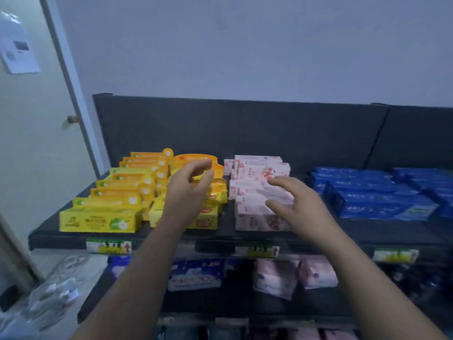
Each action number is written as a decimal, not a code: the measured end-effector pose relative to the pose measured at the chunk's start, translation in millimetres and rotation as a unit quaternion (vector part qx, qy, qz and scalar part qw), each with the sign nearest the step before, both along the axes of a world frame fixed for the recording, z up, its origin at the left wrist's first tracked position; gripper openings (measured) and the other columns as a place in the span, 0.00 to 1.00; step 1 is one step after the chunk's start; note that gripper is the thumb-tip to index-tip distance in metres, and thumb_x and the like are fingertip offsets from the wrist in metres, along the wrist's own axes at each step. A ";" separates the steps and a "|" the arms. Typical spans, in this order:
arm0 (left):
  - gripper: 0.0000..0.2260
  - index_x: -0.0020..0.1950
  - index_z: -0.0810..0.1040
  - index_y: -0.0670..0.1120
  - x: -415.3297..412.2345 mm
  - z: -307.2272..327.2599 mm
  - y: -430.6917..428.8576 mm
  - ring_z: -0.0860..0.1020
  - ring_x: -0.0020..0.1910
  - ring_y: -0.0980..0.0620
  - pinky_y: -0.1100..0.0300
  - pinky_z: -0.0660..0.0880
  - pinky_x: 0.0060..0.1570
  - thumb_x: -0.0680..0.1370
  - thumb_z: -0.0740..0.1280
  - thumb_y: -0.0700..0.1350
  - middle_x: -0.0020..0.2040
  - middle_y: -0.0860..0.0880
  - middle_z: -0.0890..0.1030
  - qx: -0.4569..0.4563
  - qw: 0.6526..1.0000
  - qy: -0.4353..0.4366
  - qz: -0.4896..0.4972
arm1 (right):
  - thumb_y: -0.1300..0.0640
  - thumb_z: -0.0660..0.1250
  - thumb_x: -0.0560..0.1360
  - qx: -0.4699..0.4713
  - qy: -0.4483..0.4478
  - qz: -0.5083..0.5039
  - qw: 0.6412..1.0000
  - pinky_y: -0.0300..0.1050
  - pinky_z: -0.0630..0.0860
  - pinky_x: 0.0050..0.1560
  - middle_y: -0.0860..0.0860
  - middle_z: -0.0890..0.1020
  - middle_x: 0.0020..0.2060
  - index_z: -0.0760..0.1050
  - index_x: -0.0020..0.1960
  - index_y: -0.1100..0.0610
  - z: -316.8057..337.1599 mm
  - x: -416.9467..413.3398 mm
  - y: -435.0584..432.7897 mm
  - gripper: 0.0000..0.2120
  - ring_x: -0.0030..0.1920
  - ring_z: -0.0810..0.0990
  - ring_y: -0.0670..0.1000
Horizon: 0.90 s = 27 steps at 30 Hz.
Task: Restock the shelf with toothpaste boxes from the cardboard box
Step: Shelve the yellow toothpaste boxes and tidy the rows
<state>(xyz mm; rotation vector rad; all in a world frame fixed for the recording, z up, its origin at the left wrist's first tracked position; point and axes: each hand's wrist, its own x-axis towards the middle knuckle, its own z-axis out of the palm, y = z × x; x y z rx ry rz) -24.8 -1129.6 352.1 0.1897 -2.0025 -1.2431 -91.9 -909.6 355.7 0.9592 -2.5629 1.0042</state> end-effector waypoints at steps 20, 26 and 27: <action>0.10 0.61 0.77 0.48 -73.4 -84.2 560.1 0.76 0.50 0.64 0.77 0.70 0.48 0.80 0.64 0.45 0.53 0.55 0.79 -0.099 0.839 -0.159 -0.510 | 0.52 0.68 0.76 0.000 -0.158 -0.465 0.871 0.37 0.65 0.62 0.47 0.75 0.66 0.73 0.68 0.51 -92.1 119.8 534.4 0.21 0.66 0.72 0.47; 0.08 0.57 0.80 0.49 -45.1 -143.2 718.7 0.78 0.50 0.64 0.72 0.72 0.49 0.79 0.67 0.45 0.50 0.57 0.81 -0.094 0.758 -0.229 -0.603 | 0.51 0.68 0.76 -0.025 -0.215 -0.586 0.781 0.38 0.67 0.60 0.47 0.77 0.64 0.75 0.66 0.51 -130.7 208.1 666.2 0.19 0.66 0.73 0.48; 0.07 0.56 0.80 0.49 -41.0 -153.3 740.3 0.78 0.50 0.62 0.71 0.73 0.50 0.79 0.67 0.44 0.49 0.57 0.81 -0.094 0.747 -0.238 -0.613 | 0.52 0.68 0.76 -0.029 -0.220 -0.603 0.766 0.37 0.67 0.58 0.48 0.77 0.64 0.75 0.66 0.52 -136.5 220.9 682.8 0.19 0.65 0.74 0.48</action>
